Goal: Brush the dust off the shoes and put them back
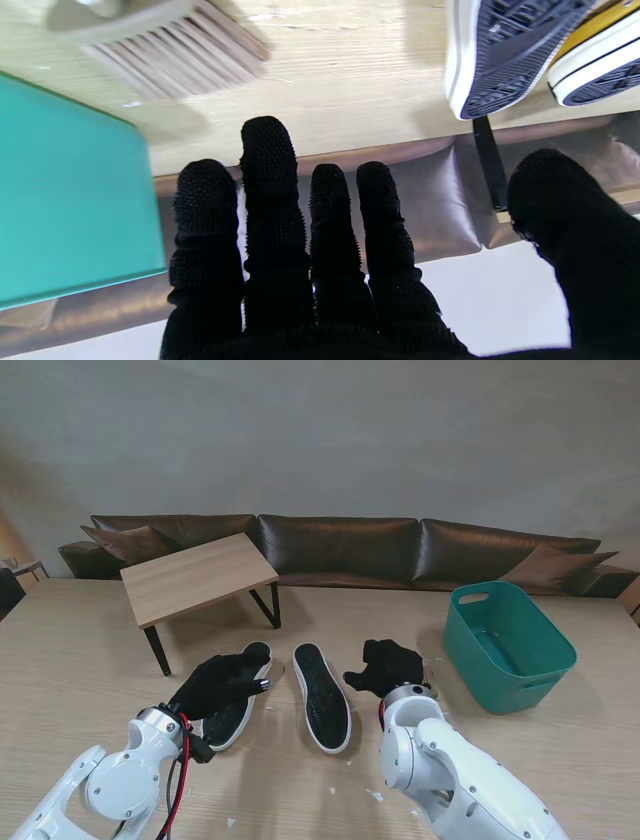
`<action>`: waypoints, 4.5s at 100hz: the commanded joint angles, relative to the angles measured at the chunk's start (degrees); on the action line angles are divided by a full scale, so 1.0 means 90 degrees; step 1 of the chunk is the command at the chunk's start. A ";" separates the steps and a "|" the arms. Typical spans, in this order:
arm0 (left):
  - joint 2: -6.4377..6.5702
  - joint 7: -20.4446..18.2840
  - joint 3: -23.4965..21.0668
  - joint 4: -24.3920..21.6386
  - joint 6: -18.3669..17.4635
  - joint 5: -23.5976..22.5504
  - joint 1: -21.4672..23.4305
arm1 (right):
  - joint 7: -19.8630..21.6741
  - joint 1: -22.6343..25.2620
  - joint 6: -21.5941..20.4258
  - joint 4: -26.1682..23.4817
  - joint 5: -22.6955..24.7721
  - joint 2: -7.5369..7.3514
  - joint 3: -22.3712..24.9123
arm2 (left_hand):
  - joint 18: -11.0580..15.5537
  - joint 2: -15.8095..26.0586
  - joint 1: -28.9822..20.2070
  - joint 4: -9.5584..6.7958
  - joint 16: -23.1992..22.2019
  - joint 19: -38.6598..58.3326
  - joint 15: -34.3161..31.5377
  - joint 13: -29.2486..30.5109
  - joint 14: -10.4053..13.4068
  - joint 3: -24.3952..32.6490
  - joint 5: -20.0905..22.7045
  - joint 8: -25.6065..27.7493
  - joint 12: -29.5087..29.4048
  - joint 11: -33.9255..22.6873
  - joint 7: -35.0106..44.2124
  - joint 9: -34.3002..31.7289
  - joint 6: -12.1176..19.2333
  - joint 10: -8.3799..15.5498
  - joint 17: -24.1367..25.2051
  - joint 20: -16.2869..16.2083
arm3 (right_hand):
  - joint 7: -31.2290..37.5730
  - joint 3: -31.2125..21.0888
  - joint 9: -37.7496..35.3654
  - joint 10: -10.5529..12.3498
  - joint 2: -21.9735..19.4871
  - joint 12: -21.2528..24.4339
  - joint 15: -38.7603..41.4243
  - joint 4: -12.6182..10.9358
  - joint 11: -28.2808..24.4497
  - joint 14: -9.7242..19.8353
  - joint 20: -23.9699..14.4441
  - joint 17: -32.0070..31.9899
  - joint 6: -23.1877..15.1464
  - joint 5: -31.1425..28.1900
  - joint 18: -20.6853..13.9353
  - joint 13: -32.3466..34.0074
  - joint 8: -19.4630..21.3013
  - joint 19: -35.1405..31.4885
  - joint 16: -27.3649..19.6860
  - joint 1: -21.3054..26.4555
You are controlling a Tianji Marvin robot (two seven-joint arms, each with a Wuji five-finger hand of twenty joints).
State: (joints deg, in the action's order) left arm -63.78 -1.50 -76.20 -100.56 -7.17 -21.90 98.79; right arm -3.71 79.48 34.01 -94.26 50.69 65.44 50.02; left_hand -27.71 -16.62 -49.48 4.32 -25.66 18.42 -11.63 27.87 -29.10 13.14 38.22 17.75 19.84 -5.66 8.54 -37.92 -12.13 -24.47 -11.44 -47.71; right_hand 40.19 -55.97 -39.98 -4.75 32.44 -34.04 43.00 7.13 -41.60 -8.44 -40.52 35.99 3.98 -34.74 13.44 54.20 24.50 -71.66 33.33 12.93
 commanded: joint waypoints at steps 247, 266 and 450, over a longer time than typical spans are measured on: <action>0.0088 -0.0358 -0.0278 -0.0094 0.0053 -0.0323 0.0225 | 0.0165 0.0026 0.1057 0.1794 -0.0069 -0.0209 -0.0230 | 0.0208 0.0649 -0.0292 -0.0208 -0.0056 -0.0209 0.0014 -0.0133 0.0043 -0.0642 0.0363 0.0079 0.0090 -0.0045 0.0067 -0.0301 -0.0039 0.0043 0.0014 -0.0010 | 0.4045 -0.1986 -0.0746 0.0168 0.0275 -0.1659 0.2338 0.1297 -0.1832 0.0685 -0.0227 -0.0450 0.0191 -0.0445 -0.0266 0.0862 0.1985 -0.0982 0.0703 0.2035; 0.0087 -0.0357 -0.0282 -0.0110 0.0075 -0.0323 0.0242 | 0.0258 0.0022 0.1146 0.1740 -0.0219 -0.0205 -0.0220 | 0.0209 0.0677 -0.0331 -0.0217 -0.0055 -0.0207 0.0019 -0.0137 0.0029 -0.0701 0.0362 0.0079 0.0088 -0.0040 0.0064 -0.0289 -0.0058 0.0043 0.0011 -0.0010 | 0.5040 -0.3115 -0.0531 0.0155 0.1283 -0.1575 0.2424 0.1238 -0.2447 0.0606 -0.0244 -0.0436 0.0781 -0.0003 -0.0163 0.0860 0.2460 -0.0983 0.0649 0.1672; 0.0148 -0.0641 -0.0257 -0.0143 0.0322 -0.0438 0.0206 | 0.0840 -0.0120 0.0297 0.1509 -0.0021 -0.0364 -0.0113 | 0.0225 0.0845 -0.0521 -0.0276 -0.0060 -0.0206 0.0019 -0.0139 0.0056 -0.1127 0.0403 0.0086 0.0081 -0.0035 0.0066 -0.0257 -0.0175 0.0055 0.0026 -0.0017 | 0.3061 -0.0792 -0.3277 0.0801 -0.1663 -0.1812 0.5123 0.0784 -0.2385 0.1423 0.0026 0.2111 -0.0215 -0.1629 0.0299 0.2374 0.2368 -0.1888 0.1599 0.0242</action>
State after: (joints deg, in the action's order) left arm -62.43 -5.96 -78.63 -101.51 -4.47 -25.94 100.71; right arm 2.89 78.40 37.40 -80.79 50.64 62.20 49.25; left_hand -27.46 -12.37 -52.04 4.32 -25.66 18.25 -11.63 27.90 -29.03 4.52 41.00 18.15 20.56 -5.97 8.99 -40.38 -13.16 -24.22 -11.37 -47.71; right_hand 68.89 -65.14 -70.98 0.45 21.29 -48.98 87.35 16.92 -62.77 0.44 -38.73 36.66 2.26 -45.68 15.76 74.19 45.13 -84.74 47.80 17.63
